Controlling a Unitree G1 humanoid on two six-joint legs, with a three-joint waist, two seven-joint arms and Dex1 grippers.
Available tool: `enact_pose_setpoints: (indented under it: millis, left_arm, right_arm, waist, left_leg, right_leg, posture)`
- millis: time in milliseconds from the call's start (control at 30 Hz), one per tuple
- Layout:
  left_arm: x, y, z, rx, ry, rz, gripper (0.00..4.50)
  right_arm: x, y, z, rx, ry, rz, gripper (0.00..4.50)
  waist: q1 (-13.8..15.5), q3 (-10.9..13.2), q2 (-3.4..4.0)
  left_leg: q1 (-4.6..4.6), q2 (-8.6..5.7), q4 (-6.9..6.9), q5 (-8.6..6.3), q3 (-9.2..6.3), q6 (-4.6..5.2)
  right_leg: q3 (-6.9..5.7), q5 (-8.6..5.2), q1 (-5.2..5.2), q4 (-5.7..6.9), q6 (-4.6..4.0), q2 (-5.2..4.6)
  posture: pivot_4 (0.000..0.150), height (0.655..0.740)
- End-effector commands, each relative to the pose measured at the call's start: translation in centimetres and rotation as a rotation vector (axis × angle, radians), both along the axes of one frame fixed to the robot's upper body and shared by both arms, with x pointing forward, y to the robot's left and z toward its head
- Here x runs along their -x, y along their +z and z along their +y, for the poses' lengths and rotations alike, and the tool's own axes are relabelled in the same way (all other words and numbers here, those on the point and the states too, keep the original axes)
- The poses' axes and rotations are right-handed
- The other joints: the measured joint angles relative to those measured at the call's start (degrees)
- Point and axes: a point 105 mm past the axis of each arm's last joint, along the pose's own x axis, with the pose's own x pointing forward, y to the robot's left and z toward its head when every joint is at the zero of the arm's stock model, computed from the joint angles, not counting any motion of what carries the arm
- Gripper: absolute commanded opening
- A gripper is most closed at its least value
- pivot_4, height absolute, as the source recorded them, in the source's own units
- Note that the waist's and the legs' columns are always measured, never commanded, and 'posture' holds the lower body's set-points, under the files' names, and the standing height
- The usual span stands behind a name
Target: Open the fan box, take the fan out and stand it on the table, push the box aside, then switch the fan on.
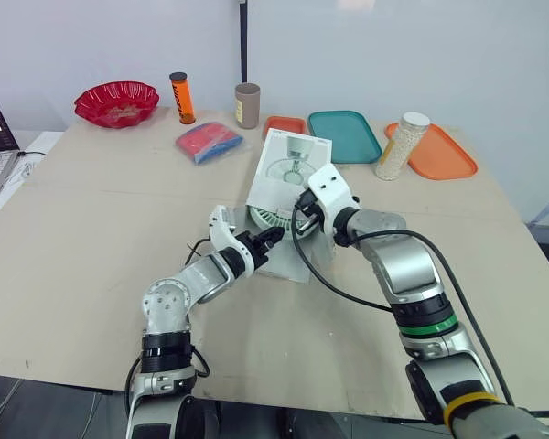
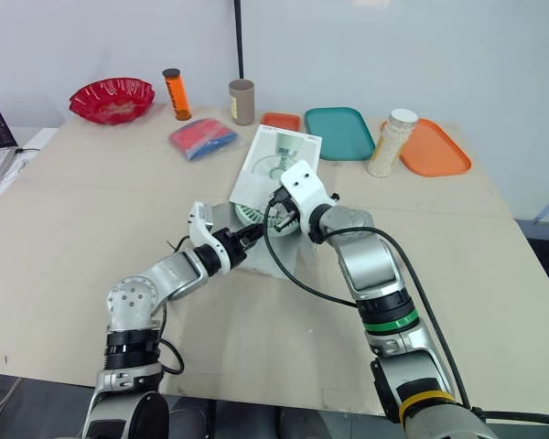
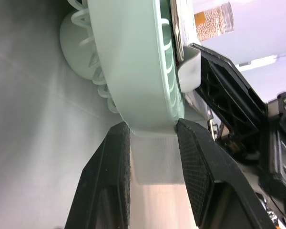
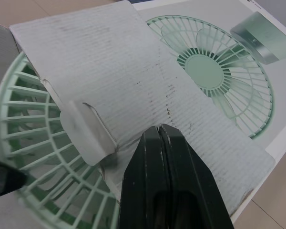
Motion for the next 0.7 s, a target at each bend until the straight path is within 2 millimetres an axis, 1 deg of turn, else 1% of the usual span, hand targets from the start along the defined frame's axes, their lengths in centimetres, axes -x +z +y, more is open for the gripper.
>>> enact_pose_setpoints:
  millis: [33, 133, 200, 267, 333, 400, 533, 667, 700]
  left_arm:
    - [1.2, 1.1, -0.2, 0.003, -0.043, -0.035, 1.01]
    - [1.7, 1.0, 0.2, -0.031, -0.054, -0.039, 1.01]
    - [2.0, 0.5, 0.4, -0.037, -0.062, -0.017, 1.01]
    - [2.2, 0.0, 1.0, -0.044, -0.053, 0.012, 1.01]
    - [2.7, -0.3, 1.9, -0.048, -0.045, 0.021, 1.01]
    - [3.0, -0.5, 2.3, -0.068, -0.049, 0.018, 1.01]
    - [3.6, -0.6, 2.1, -0.075, -0.065, 0.017, 1.01]
    - [3.6, -0.4, 2.0, -0.064, -0.068, 0.013, 1.01]
    - [3.6, -0.2, 2.1, -0.058, -0.068, 0.001, 1.51]
  right_arm:
    - [0.3, -3.7, -0.4, 0.039, -0.023, 0.141, 0.00]
    - [0.4, -3.7, -0.3, 0.047, -0.009, 0.138, 0.00]
    - [0.4, -3.7, -0.3, 0.050, -0.008, 0.138, 0.00]
    - [0.4, -3.7, -0.4, 0.053, -0.008, 0.138, 0.00]
    - [0.4, -3.6, -0.4, 0.054, -0.005, 0.136, 0.00]
    - [0.4, -3.7, -0.4, 0.057, -0.003, 0.136, 0.00]
    - [0.5, -3.7, -0.1, 0.071, 0.017, 0.125, 0.00]
    - [0.6, -3.8, 0.0, 0.067, 0.023, 0.129, 0.00]
    - [0.6, -3.8, 0.0, 0.066, 0.022, 0.130, 0.00]
  waist:
    - [0.03, 0.00, -0.01]
    - [0.02, 0.01, -0.01]
    - [-0.01, 0.01, -0.01]
    - [0.00, 0.01, -0.01]
    - [-0.03, 0.00, -0.02]
    - [-0.08, 0.00, -0.02]
    - [-0.04, -0.01, -0.03]
    - [-0.02, -0.02, -0.05]
    - [-0.02, -0.02, -0.05]
  left_leg:
    - [0.00, 0.00, 0.00, 0.00, 0.00, 0.00]
    - [0.00, 0.00, 0.00, 0.00, 0.00, 0.00]
    - [0.00, 0.01, 0.00, 0.00, 0.00, 0.00]
    - [0.00, 0.02, -0.02, 0.00, 0.00, 0.00]
    - [0.00, 0.02, -0.03, 0.00, 0.00, -0.01]
    - [0.00, 0.03, -0.04, -0.01, 0.01, -0.01]
    - [0.01, 0.05, -0.05, -0.01, 0.01, -0.01]
    - [0.01, 0.05, -0.06, -0.01, 0.00, -0.02]
    - [0.01, 0.05, -0.06, -0.01, 0.00, -0.02]
  right_leg:
    - [0.00, 0.00, 0.01, 0.00, 0.00, 0.00]
    - [-0.01, 0.07, 0.03, -0.06, -0.05, 0.00]
    - [0.00, 0.08, 0.02, -0.07, -0.05, 0.01]
    - [0.00, 0.08, 0.02, -0.10, -0.05, 0.01]
    - [0.00, 0.08, 0.03, -0.11, -0.05, 0.01]
    - [0.02, 0.08, 0.02, -0.12, -0.05, 0.02]
    - [0.01, 0.08, 0.02, -0.14, -0.06, 0.03]
    - [0.00, 0.08, 0.04, -0.16, -0.06, 0.03]
    - [0.00, 0.08, 0.04, -0.16, -0.06, 0.03]
  posture:
    - [0.150, 0.7400]
    - [0.150, 0.7400]
    - [0.150, 0.7400]
    - [0.150, 0.7400]
    - [0.150, 0.7400]
    - [0.150, 0.7400]
    - [0.150, 0.7400]
    - [0.150, 0.7400]
    - [0.150, 0.7400]
